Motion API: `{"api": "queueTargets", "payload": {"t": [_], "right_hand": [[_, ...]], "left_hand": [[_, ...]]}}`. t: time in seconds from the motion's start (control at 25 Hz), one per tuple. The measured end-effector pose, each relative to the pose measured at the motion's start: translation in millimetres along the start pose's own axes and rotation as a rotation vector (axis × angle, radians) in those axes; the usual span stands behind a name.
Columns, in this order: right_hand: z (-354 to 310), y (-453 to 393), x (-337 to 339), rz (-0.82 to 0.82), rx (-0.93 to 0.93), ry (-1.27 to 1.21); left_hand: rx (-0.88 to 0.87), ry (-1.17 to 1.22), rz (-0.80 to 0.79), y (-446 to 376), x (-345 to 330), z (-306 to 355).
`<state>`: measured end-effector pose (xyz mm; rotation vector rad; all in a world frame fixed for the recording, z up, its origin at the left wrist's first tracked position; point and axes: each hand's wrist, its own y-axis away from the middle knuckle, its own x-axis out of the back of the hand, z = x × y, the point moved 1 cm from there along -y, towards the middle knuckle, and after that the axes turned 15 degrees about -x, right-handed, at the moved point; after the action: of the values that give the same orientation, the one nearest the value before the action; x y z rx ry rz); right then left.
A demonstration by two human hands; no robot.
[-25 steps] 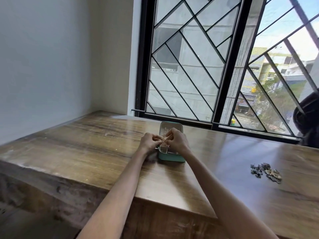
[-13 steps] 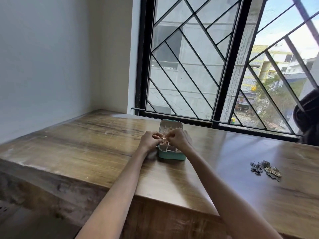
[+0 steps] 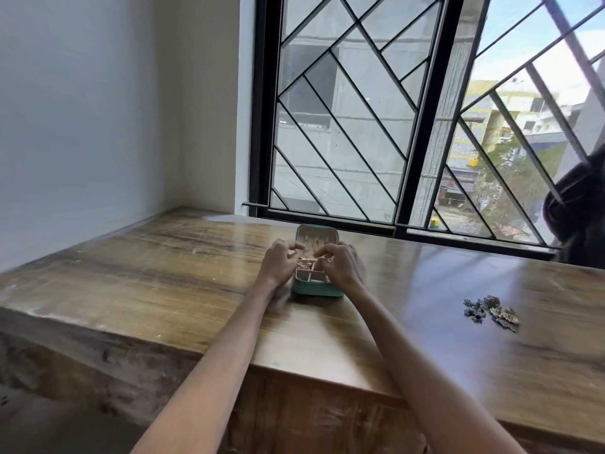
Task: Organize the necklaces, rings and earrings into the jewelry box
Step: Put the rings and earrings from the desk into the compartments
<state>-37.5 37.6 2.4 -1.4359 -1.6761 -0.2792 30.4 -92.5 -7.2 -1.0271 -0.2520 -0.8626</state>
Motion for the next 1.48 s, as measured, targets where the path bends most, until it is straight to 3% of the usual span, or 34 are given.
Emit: {"api": "queueTargets", "payload": {"t": [0.12, 0.6, 1.0, 1.48], "right_hand": [[8.0, 4.6, 12.3, 0.066, 0.002, -0.008], [29.9, 26.2, 19.4, -0.019, -0.068, -0.224], [38.0, 35.2, 27.9, 0.013, -0.11, -0.36], [54.3, 42.2, 47.1, 0.066, -0.144, -0.46]], "left_hand": [[-0.062, -0.005, 0.08, 2.4, -2.0, 12.2], [-0.152, -0.147, -0.173, 21.3, -11.4, 51.9], [-0.174, -0.18, -0.165, 28.1, -11.2, 70.4], [-0.32, -0.428, -0.204, 13.1, -32.7, 97.2]]}}
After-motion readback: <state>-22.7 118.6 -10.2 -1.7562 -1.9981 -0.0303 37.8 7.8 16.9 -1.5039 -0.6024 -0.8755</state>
